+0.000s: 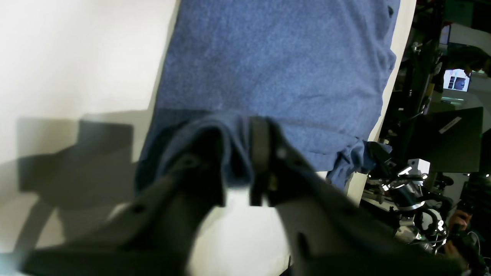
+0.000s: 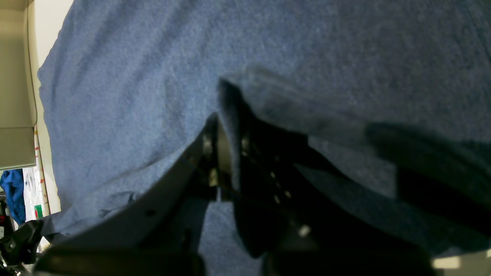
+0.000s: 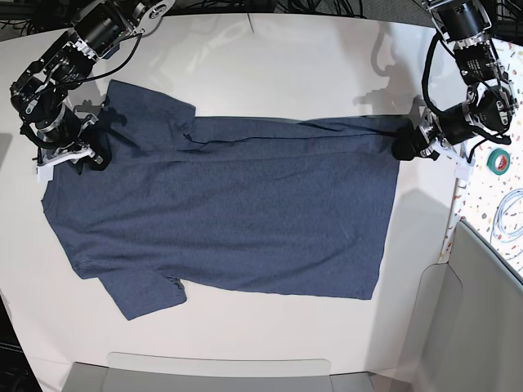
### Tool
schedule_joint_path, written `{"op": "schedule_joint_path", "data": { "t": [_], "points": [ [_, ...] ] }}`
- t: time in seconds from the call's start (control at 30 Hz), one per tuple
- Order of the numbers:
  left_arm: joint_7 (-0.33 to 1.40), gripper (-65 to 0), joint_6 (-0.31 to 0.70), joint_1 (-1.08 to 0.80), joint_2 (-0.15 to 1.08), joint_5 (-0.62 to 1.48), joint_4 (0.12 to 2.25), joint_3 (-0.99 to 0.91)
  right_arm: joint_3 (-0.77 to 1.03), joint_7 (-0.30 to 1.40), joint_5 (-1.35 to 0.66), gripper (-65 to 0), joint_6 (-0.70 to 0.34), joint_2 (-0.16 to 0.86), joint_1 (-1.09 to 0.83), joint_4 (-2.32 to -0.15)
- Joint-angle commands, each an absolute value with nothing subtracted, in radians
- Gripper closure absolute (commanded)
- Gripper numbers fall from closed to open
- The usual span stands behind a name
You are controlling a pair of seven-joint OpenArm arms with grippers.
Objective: Layout the t-shirt on the table in an organized manner, then fold the t-shirt properly
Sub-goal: 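Lift the pinched corners and fold the shirt's side strip over, then release the fabric with the right gripper and smooth the folded strip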
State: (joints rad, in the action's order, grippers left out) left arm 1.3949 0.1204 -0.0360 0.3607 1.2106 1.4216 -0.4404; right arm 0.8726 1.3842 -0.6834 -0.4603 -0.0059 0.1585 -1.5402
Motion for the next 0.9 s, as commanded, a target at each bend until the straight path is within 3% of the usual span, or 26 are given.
{"op": "schedule_joint_path", "data": {
  "t": [0.0,0.07,0.17,0.33,0.43,0.6,0.87],
  "points": [
    [1.396,-14.7,0.116,-0.024,0.378,1.230,1.435,-0.446,0.871,1.371,-0.708,0.0,-0.463,0.008,0.173,-1.557],
    [1.396,-24.2,0.053,-0.024,0.378,1.230,1.435,-0.450,0.871,1.371,-0.708,-2.0,-0.463,0.010,0.173,-1.558],
    [1.396,-33.2,-0.008,-0.024,0.378,1.239,1.442,-0.452,0.871,1.372,-0.711,-13.4,-0.463,0.012,0.171,-1.561],
    [1.396,-32.3,-0.010,-0.007,0.378,1.242,1.443,-0.476,0.872,1.374,-0.714,-31.7,-0.463,0.025,0.171,-1.563],
    [1.396,-32.3,-0.010,-0.008,0.378,1.265,1.443,-0.509,0.874,1.374,-0.716,-38.8,-0.466,0.025,0.171,-1.564],
    [1.396,-32.3,-0.010,-0.013,0.403,1.366,1.443,-0.561,0.875,1.377,-0.746,-41.9,-0.469,0.025,0.145,-1.632],
    [1.396,-32.3,-0.010,-0.101,0.450,1.484,1.445,-0.567,0.877,1.374,-0.995,-41.9,-0.469,0.025,-0.021,-1.716]
  ]
}}
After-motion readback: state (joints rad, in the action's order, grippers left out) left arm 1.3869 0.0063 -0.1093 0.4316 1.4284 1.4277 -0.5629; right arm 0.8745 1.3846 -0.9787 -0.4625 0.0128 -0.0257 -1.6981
